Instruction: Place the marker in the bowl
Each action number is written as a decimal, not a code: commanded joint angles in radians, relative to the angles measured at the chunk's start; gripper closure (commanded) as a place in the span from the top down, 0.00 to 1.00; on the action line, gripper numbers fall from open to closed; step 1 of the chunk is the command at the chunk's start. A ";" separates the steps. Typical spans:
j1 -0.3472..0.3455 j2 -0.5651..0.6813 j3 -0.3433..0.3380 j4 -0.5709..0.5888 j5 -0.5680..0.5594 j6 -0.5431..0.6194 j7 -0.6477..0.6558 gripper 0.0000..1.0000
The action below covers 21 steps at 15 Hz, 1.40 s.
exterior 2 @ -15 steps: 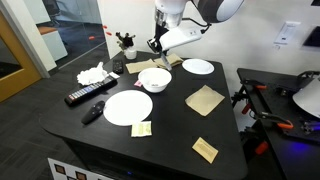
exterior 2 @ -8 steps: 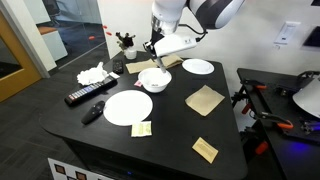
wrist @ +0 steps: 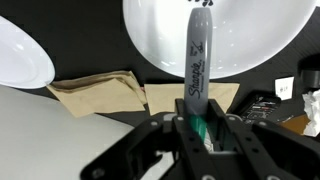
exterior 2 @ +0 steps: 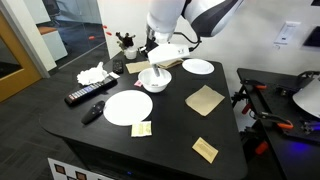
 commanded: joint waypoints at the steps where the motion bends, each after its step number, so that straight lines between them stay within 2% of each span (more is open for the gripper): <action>1: -0.008 0.049 0.016 0.050 -0.066 0.000 0.081 0.06; 5: -0.008 0.077 0.025 0.073 -0.130 -0.006 0.134 0.06; 6: -0.008 0.079 0.026 0.077 -0.148 -0.011 0.147 0.51; 7: -0.011 0.080 0.030 0.079 -0.161 -0.014 0.156 0.52; 12: -0.027 0.065 0.044 0.070 -0.215 -0.011 0.201 0.89; 13: 0.004 0.059 0.008 0.061 -0.206 0.008 0.201 0.95; 14: 0.004 0.047 0.008 0.051 -0.207 0.011 0.205 1.00; 15: 0.004 0.038 0.008 0.044 -0.207 0.013 0.208 1.00; 16: -0.033 0.019 0.048 0.035 -0.222 -0.001 0.212 1.00; 21: -0.061 -0.087 0.075 -0.033 -0.200 -0.004 0.176 1.00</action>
